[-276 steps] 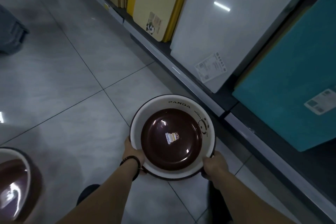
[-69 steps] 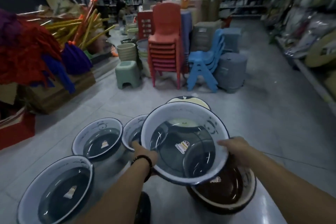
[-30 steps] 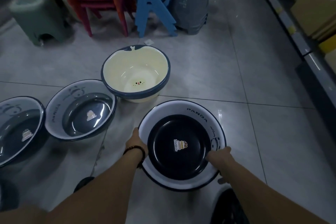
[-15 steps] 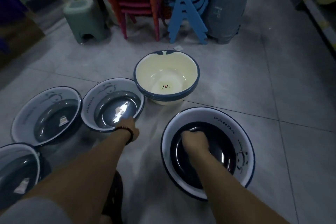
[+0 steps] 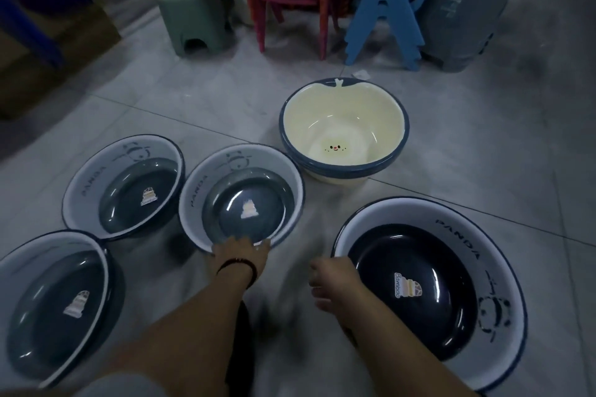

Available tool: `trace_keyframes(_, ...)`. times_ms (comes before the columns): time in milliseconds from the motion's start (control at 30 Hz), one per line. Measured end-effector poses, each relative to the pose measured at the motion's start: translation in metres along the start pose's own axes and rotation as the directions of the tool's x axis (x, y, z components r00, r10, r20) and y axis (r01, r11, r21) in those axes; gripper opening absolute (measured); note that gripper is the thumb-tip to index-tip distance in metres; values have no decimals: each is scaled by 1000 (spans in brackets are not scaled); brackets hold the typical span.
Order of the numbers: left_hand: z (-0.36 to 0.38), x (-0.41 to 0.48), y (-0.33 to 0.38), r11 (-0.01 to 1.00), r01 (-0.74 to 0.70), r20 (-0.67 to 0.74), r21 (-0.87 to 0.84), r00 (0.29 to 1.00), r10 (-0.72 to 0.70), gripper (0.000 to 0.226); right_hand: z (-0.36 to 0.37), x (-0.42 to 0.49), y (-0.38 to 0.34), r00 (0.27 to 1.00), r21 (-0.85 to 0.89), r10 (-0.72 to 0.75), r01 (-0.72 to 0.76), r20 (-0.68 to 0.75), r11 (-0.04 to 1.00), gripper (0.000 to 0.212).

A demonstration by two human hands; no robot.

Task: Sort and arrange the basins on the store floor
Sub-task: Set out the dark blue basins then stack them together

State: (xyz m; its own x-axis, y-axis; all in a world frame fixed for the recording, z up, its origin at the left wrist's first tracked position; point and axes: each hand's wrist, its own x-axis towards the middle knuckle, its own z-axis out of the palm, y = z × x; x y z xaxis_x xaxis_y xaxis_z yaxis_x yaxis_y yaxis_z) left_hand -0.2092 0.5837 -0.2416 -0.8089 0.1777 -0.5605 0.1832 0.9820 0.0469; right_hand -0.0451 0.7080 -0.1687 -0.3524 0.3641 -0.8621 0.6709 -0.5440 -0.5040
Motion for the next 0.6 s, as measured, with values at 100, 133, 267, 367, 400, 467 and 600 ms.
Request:
trace_keyframes(100,16,-34,-23,954,221,-50,-201,971,-236,68,-4,2,3,998,0,-37,37,46,999,16)
trace_keyframes(133,37,-15,-46,879,336,18,-338,936,-351,78,-5,2,4,997,-27,-71,72,33,997,13)
trace_keyframes(267,104,74,-119,649,481,343,-589,877,-337,105,-13,-11,10,987,-119,-154,157,35,980,9)
trace_keyframes(367,27,-14,-91,433,588,500,-684,809,-309,13,-26,-20,14,987,-170,-152,158,47,973,10)
trace_keyframes(400,5,-32,-83,410,575,489,-709,818,-302,14,-30,-23,16,988,-180,-148,154,47,972,10)
trace_keyframes(467,-12,-45,-77,320,540,490,-778,841,-229,21,-37,-30,19,987,-201,-154,159,39,967,9)
trace_keyframes(600,-35,-61,-58,192,447,420,-874,892,-165,14,-52,-41,22,985,-180,-170,174,38,968,8)
